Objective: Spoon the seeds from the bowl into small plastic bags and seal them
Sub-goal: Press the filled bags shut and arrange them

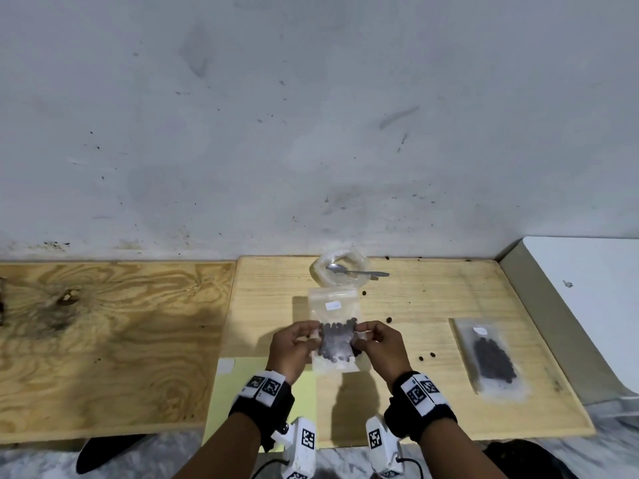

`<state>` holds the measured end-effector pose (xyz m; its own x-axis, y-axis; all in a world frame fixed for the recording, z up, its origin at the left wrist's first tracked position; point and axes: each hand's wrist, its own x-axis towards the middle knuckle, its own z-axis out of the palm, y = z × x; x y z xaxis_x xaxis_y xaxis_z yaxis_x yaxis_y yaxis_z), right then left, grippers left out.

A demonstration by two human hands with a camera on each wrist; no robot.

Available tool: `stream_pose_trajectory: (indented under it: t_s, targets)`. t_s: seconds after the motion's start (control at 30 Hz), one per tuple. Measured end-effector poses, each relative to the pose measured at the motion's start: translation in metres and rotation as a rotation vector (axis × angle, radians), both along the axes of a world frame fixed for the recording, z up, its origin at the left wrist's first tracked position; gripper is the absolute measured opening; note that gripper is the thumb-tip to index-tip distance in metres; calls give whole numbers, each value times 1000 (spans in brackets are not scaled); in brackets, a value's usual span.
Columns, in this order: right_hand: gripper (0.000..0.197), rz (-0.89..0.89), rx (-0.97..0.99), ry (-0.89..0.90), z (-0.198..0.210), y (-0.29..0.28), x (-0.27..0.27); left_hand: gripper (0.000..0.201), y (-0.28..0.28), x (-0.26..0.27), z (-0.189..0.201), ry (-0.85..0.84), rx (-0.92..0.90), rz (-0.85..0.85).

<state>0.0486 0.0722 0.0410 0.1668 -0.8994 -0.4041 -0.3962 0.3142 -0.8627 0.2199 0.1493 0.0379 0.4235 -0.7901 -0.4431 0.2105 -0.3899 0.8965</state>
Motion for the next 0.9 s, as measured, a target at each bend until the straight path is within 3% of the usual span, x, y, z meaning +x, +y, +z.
stream_pose_trajectory:
  t_s: [0.2, 0.63, 0.9]
  targets:
    - [16, -61, -48, 178, 2, -11, -54, 26, -40, -47, -7, 98, 96, -194]
    - [23, -256, 28, 534, -1, -100, -246, 36, -167, -259, -38, 144, 181, -416]
    - [28, -138, 71, 610, -22, -115, -282, 28, -189, -292, -51, 86, 337, -454]
